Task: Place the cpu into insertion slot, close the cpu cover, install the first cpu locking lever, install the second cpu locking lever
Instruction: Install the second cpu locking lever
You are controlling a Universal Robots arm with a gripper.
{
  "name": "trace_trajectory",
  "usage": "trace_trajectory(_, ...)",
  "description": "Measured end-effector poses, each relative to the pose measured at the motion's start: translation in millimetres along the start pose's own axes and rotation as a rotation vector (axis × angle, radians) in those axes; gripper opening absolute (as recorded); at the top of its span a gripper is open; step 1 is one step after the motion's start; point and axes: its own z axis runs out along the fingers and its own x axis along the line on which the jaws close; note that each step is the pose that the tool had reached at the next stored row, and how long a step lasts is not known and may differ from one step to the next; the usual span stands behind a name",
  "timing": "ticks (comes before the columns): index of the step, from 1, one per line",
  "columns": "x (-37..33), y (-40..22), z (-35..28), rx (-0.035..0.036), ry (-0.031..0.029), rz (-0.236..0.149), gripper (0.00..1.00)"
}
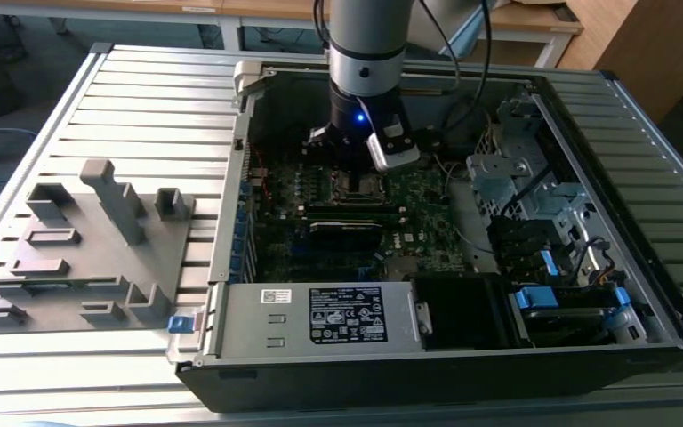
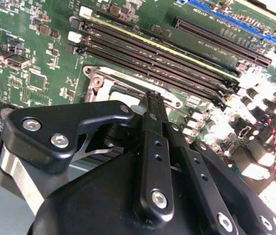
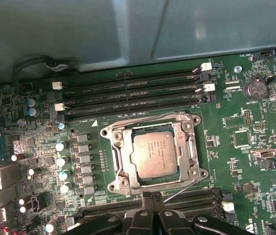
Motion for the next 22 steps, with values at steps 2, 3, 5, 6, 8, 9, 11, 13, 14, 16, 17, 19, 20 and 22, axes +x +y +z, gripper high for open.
trace_trajectory(2,0.1,0.0,0.1,0.0,0.0001,0.0,0.11)
trace_trajectory(3,0.2,0.0,0.5,-0.0002,-0.0001,0.0,0.11)
trace_trajectory(5,0.5,0.0,0.8,-0.0001,-0.0001,0.0,0.11)
trace_trajectory(6,0.4,0.0,0.9,-0.0002,0.0,0.0,0.11)
trace_trajectory(8,0.6,0.0,1.5,-0.0005,-0.0002,0.0,0.11)
trace_trajectory(9,0.9,-0.1,1.9,-0.0004,-0.0002,0.0,0.11)
trace_trajectory(11,1.5,-0.2,2.7,-0.0002,0.0,0.0,0.11)
trace_trajectory(13,2.0,-0.3,3.5,-0.0002,-0.0001,0.0,0.11)
trace_trajectory(14,2.2,-0.4,4.0,-0.0002,-0.0001,0.0,0.11)
trace_trajectory(16,2.6,-0.5,5.3,-0.0001,-0.0001,0.0,0.11)
trace_trajectory(17,2.8,-0.5,6.0,-0.0001,0.0,0.0,0.11)
trace_trajectory(19,3.2,-0.6,7.0,-0.0001,0.0,0.0,0.11)
trace_trajectory(20,3.4,-0.7,7.3,0.0,0.0,0.0,0.11)
trace_trajectory(22,3.7,-0.7,7.6,0.0,0.0,0.0,0.11)
